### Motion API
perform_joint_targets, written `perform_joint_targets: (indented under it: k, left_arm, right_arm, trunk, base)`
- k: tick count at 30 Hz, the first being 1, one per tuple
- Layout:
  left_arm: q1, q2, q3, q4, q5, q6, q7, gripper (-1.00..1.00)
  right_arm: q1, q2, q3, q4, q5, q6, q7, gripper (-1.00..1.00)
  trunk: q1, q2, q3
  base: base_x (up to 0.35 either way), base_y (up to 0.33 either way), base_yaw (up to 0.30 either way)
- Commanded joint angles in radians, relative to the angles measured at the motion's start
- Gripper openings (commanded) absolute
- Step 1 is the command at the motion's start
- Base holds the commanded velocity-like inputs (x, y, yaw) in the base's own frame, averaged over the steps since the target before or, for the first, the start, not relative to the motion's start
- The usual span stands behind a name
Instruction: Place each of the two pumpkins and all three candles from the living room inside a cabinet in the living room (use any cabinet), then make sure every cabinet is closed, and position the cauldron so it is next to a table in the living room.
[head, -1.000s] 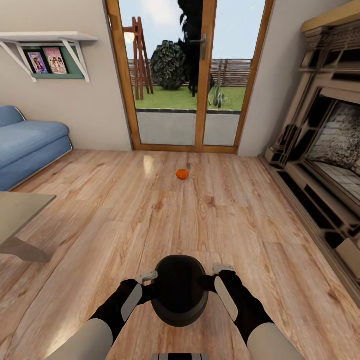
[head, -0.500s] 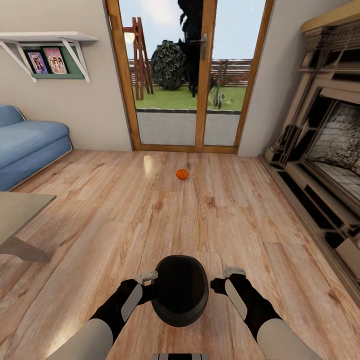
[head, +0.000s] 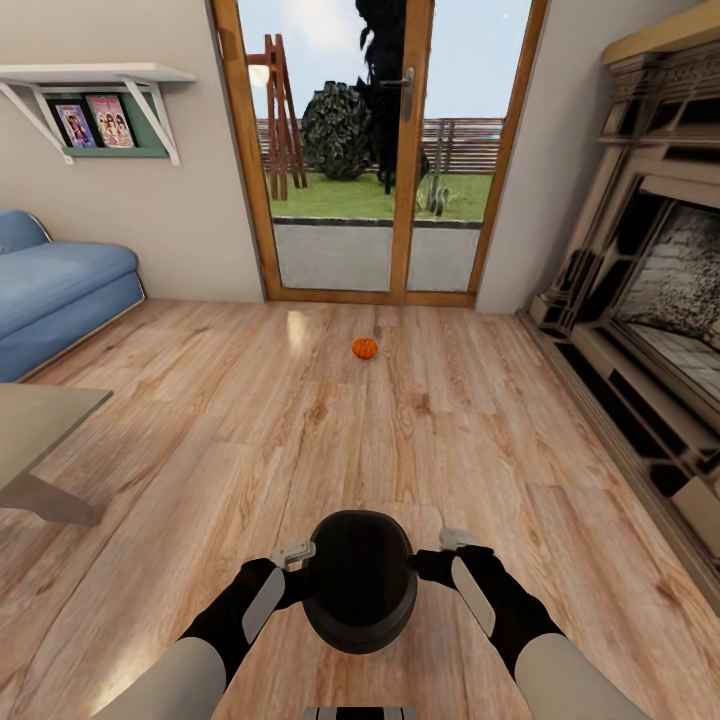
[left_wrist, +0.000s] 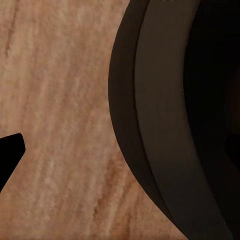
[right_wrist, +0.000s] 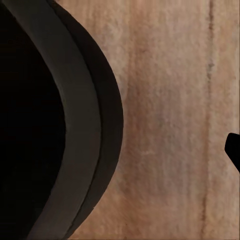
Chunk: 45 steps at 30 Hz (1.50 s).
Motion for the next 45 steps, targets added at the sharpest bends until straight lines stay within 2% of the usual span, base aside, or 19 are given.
perform_joint_targets:
  k: [1,7,12,22,29,33,38,45]
  left_arm:
    - [0.0,0.0,0.0,0.0,0.0,0.0,0.0,1.0]
    - [0.0,0.0,0.0,0.0,0.0,0.0,0.0,1.0]
    - [0.0,0.0,0.0,0.0,0.0,0.0,0.0,1.0]
    - [0.0,0.0,0.0,0.0,0.0,0.0,0.0,1.0]
    - [0.0,0.0,-0.001,0.0,0.0,-0.003,0.0,1.0]
    - [0.0,0.0,-0.001,0.0,0.0,-0.003,0.0,1.0]
    - [0.0,0.0,-0.001,0.0,0.0,-0.003,0.0,1.0]
    - [0.0,0.0,0.0,0.0,0.0,-0.003,0.0,1.0]
  right_arm:
    - [-0.002,-0.001,-0.001,0.0,0.0,0.003,0.006,1.0]
    - [-0.005,0.009,-0.001,0.0,0.001,0.043,0.015,1.0]
    - [-0.006,0.012,-0.001,0.001,0.009,0.039,0.015,1.0]
    - [-0.006,0.015,0.001,0.003,0.014,0.017,0.015,1.0]
    - [-0.006,0.015,0.003,0.004,0.013,-0.003,0.015,1.0]
    - [-0.006,0.015,0.004,0.004,0.013,-0.004,0.015,1.0]
    - [-0.006,0.015,0.006,0.004,0.013,-0.004,0.015,1.0]
    - [-0.006,0.016,0.006,0.004,0.014,-0.004,0.015,1.0]
  trunk:
    - [0.0,0.0,0.0]
    - [0.0,0.0,0.0]
    - [0.002,-0.001,-0.015]
    - [0.002,-0.001,-0.015]
    - [0.005,-0.003,-0.043]
    - [0.005,-0.003,-0.043]
    - [0.007,-0.004,-0.062]
    - [0.007,-0.004,-0.062]
  base:
    - [0.0,0.0,0.0]
    - [0.0,0.0,0.0]
    - [0.0,0.0,0.0]
    - [0.0,0.0,0.0]
    - [0.0,0.0,0.0]
    - [0.0,0.0,0.0]
    - [0.0,0.0,0.0]
    - [0.0,0.0,0.0]
